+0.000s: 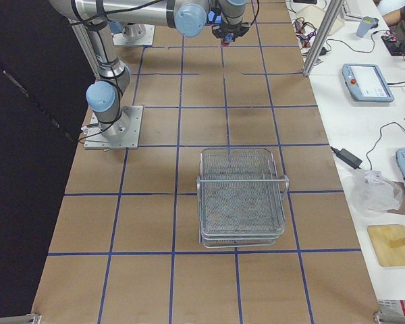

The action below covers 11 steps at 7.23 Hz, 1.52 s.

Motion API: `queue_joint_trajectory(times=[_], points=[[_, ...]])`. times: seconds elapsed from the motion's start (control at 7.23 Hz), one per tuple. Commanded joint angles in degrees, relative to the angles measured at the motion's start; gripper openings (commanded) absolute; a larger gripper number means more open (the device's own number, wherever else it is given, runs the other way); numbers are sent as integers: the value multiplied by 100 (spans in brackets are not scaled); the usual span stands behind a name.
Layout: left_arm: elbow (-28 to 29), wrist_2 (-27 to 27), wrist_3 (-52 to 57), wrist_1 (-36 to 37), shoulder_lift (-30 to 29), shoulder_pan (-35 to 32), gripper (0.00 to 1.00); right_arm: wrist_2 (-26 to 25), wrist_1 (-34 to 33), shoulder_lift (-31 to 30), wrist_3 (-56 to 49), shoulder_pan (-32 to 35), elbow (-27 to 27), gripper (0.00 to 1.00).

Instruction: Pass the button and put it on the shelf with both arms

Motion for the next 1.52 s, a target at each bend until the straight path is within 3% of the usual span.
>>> queue_joint_trajectory(times=[0.0, 0.14, 0.41, 0.55, 0.97, 1.11, 1.24, 1.38], points=[[31, 1041, -466, -1133, 316, 208, 100, -891, -489, 518, 39, -1134, -1, 0], [-4, 1055, -494, -1929, 483, 645, 100, -912, -848, 774, -93, -1871, -10, 0], [-39, 1229, -520, -2673, 826, 1463, 100, -929, -1419, 1222, -602, -2842, -141, 0], [-39, 1761, -573, -2858, 958, 1876, 100, -956, -1614, 1329, -769, -3176, -151, 0], [-127, 1819, -1184, -2975, 1134, 2495, 100, -1079, -1634, 1347, -798, -3460, -125, 0], [-84, 1880, -2050, -3009, 1144, 2486, 100, -1079, -1651, 1339, -798, -3461, -116, 46], [21, 2133, -2911, -3053, 1100, 2486, 100, -1088, -1660, 1347, -780, -3461, -89, 56], [127, 2310, -3555, -3254, 1021, 2443, 100, -1088, -1669, 1356, -763, -3461, -63, 74]])
